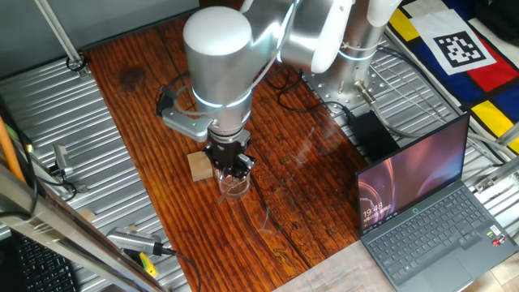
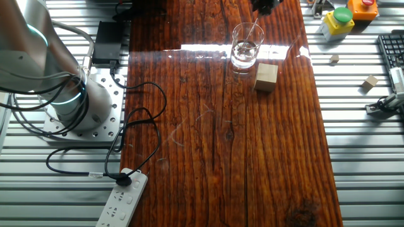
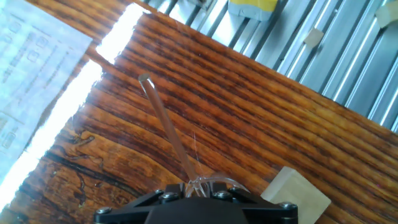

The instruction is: Stir the beaker with a glass rod

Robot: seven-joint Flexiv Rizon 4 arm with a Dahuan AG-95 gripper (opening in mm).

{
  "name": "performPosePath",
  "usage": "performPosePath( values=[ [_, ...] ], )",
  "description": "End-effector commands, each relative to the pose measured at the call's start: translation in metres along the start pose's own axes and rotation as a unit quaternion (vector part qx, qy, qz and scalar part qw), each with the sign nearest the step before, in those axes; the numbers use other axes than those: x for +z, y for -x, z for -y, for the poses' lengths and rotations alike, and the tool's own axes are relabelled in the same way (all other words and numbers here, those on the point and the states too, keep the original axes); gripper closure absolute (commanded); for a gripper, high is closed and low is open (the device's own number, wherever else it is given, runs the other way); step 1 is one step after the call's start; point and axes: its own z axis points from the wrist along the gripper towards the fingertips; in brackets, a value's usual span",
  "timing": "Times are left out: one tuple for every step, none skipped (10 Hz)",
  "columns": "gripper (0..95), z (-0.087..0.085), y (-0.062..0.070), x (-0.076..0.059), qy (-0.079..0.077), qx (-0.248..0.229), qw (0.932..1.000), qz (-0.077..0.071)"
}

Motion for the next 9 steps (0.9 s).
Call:
performPosePath(
  values=[
    [76.0, 0.0001, -0.0022, -0.0008, -0.006, -0.033, 0.9994, 0.007],
    [76.0, 0.0001, -0.0022, -0.0008, -0.007, -0.038, 0.9992, 0.013],
    [76.0, 0.0001, -0.0022, -0.0008, -0.006, -0.04, 0.999, 0.018],
    [76.0, 0.0001, -0.0022, -0.0008, -0.004, -0.043, 0.9989, 0.019],
    [76.0, 0.0001, -0.0022, -0.0008, -0.003, -0.04, 0.999, 0.019],
    [76.0, 0.0001, -0.0022, -0.0008, -0.001, -0.037, 0.9991, 0.019],
    [76.0, -0.0005, -0.0007, 0.0002, 0.0, -0.035, 0.9992, 0.021],
    [76.0, -0.0016, 0.0017, 0.0017, 0.0, -0.033, 0.9992, 0.023],
    [76.0, -0.0019, 0.0025, 0.0022, -0.001, -0.033, 0.9991, 0.025]
  ],
)
